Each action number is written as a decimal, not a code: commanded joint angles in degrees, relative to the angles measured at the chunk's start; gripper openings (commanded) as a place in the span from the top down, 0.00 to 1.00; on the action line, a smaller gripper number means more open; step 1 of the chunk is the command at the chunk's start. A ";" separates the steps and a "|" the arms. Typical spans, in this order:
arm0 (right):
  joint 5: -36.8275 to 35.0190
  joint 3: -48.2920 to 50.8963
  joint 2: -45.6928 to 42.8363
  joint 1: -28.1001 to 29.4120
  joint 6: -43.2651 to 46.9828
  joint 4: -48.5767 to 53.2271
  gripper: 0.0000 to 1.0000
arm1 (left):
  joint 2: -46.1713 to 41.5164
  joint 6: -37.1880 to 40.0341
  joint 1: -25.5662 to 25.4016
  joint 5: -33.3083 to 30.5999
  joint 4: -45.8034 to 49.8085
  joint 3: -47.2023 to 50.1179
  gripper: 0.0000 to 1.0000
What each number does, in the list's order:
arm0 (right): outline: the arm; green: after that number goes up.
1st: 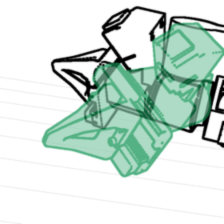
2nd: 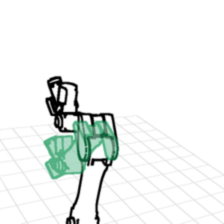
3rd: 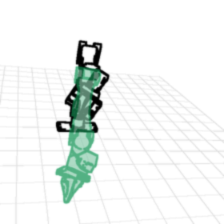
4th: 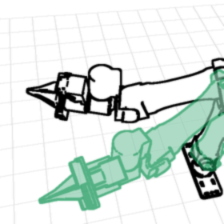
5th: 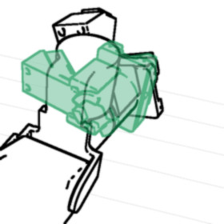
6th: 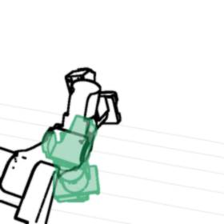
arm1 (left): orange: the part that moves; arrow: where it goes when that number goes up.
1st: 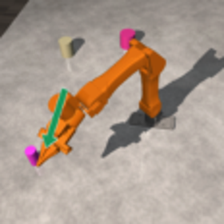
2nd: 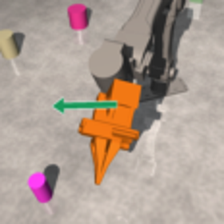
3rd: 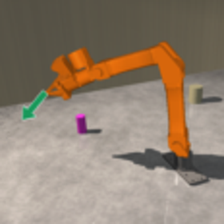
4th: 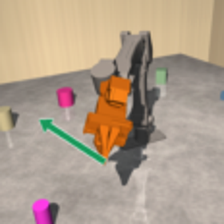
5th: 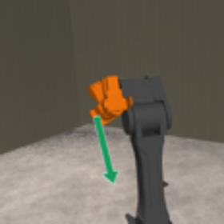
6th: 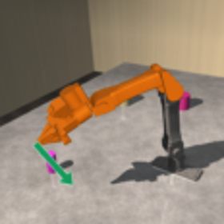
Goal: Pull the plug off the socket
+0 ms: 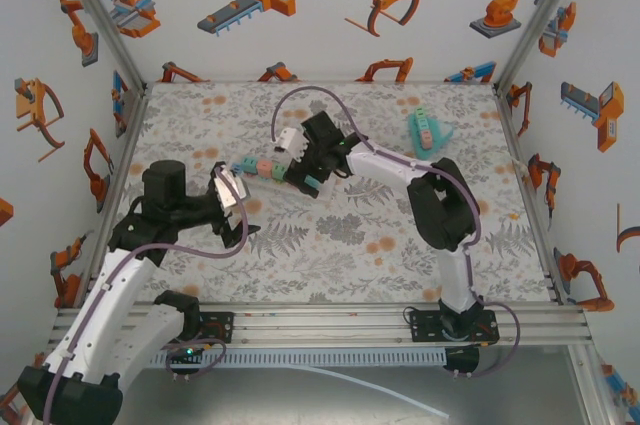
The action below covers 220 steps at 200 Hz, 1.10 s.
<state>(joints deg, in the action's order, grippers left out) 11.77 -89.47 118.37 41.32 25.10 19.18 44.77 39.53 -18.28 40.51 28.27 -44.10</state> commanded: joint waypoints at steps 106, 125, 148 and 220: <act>2.53 -4.42 6.55 1.83 1.00 2.39 0.04 | -0.48 0.48 1.58 2.20 -2.26 0.77 0.03; 4.99 -4.31 6.64 1.82 1.31 2.90 0.01 | -0.35 0.29 1.72 2.20 -2.43 0.77 0.03; 0.84 -4.63 8.14 1.83 0.65 1.92 0.03 | -0.30 0.02 1.85 1.88 -2.48 0.73 0.03; 5.30 -0.78 3.44 1.79 6.95 4.91 0.34 | 0.22 -0.81 1.94 0.21 -3.21 1.01 0.03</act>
<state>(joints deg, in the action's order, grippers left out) 14.15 -93.14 124.90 42.81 26.98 20.14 44.77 39.42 -16.78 40.32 26.39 -43.68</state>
